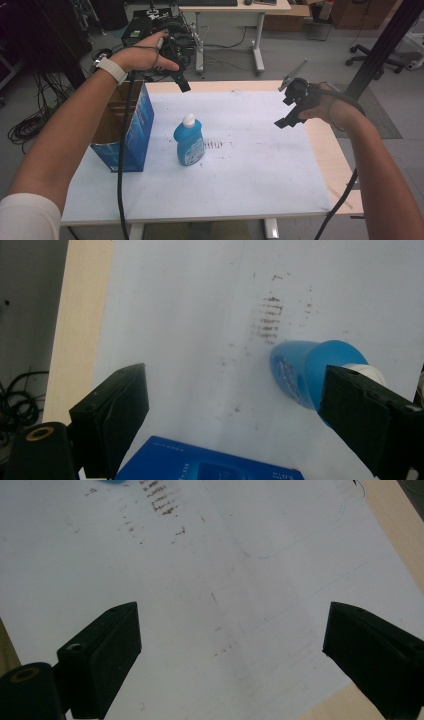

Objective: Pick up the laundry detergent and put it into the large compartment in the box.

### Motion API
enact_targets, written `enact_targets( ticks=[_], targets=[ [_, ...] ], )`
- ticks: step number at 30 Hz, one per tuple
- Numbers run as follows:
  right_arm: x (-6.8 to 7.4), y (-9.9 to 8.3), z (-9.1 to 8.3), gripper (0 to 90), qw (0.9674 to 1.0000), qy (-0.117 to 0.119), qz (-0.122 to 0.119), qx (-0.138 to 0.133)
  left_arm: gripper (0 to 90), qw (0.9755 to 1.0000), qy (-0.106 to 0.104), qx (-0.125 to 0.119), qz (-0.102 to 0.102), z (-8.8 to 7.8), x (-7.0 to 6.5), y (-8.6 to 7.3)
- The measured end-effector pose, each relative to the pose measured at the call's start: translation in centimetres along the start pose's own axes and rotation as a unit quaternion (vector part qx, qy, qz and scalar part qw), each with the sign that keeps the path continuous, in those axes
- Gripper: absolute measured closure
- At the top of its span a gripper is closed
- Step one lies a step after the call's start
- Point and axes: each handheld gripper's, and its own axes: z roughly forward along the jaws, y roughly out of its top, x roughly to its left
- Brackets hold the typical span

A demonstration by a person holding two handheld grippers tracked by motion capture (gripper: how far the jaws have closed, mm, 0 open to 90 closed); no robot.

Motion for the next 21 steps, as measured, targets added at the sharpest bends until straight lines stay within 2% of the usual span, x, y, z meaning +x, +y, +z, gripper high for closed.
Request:
enact_targets(
  ticks=[4, 11, 21],
  targets=[
    [-0.04, -0.02, -0.08, 8.7, 1.0, 0.0, -0.001, -0.001, 11.7, 1.0, 0.0, -0.004, -0.005, -0.22, -0.05, 0.1],
    [-0.35, -0.24, 0.16, 8.7, 1.0, 0.002, 0.003, -0.005, 9.7, 0.9999, -0.001, 0.003, -0.011, -0.24, -0.11, 0.16],
    [-0.18, -0.34, 0.62, 8.7, 1.0, 0.004, -0.003, -0.002, 9.4, 0.9996, 0.018, 0.001, -0.023, -0.92, -0.56, 0.06]
  ],
)
